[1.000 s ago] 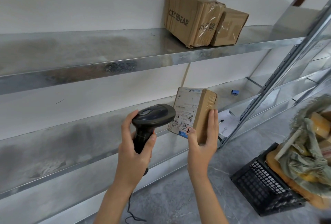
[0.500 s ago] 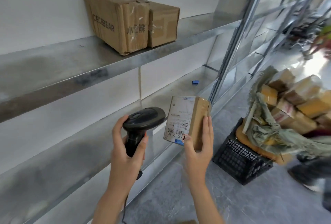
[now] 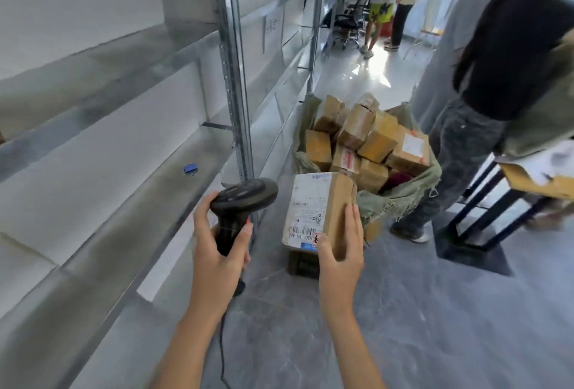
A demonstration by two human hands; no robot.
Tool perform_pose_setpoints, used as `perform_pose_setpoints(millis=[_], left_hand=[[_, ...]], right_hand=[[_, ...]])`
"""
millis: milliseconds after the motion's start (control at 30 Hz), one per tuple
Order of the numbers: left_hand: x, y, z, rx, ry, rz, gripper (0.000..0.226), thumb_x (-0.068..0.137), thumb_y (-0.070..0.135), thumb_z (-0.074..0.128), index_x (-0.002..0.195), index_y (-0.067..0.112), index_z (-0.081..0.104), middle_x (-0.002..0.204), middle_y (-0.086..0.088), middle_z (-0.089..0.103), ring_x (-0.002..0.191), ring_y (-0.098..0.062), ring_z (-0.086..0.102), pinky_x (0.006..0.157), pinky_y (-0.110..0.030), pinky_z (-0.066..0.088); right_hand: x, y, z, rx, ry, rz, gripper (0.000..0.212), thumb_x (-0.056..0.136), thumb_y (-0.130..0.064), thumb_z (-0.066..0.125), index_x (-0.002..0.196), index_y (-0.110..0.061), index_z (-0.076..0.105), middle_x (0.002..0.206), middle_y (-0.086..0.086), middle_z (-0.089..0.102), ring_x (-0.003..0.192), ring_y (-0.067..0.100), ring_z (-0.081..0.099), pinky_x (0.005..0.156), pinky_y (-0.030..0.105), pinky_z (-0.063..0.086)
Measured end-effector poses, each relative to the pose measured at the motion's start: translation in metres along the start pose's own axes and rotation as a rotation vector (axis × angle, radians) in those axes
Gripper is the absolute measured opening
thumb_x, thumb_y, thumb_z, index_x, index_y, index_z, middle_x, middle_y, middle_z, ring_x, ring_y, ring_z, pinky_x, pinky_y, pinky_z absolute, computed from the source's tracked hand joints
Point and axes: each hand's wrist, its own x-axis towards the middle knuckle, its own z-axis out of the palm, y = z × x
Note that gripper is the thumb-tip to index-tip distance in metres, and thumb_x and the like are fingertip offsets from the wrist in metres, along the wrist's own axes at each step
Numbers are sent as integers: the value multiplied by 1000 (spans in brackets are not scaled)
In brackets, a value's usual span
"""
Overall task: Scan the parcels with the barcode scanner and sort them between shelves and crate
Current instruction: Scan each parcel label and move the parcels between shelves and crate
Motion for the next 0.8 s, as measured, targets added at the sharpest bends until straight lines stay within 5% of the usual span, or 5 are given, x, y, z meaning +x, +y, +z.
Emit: perform_pose_setpoints(millis=[233, 433, 800], left_hand=[[64, -17, 93, -40, -96, -30, 65, 96, 7, 64, 133, 52, 36, 85, -5, 67, 56, -27, 59, 56, -37, 53], [108, -40, 133, -55, -107, -72, 64, 96, 7, 64, 138, 44, 33, 82, -11, 67, 56, -31, 61, 56, -43, 53], [246, -81, 167, -112, -141, -74, 63, 96, 6, 63, 134, 48, 36, 82, -12, 67, 52, -24, 59, 53, -31, 53]], right_hand=[[81, 30, -43, -94, 72, 45, 69, 91, 1, 64, 149, -31, 44, 155, -20, 35, 140, -10, 30, 112, 30, 40], [122, 58, -49, -155, 95, 104, 71, 80, -22, 60, 148, -35, 44, 153, -27, 35, 141, -7, 30, 113, 46, 42], [231, 112, 48, -275, 19, 115, 73, 83, -29, 61, 151, -40, 37, 155, -35, 24, 140, -9, 25, 117, 45, 36]])
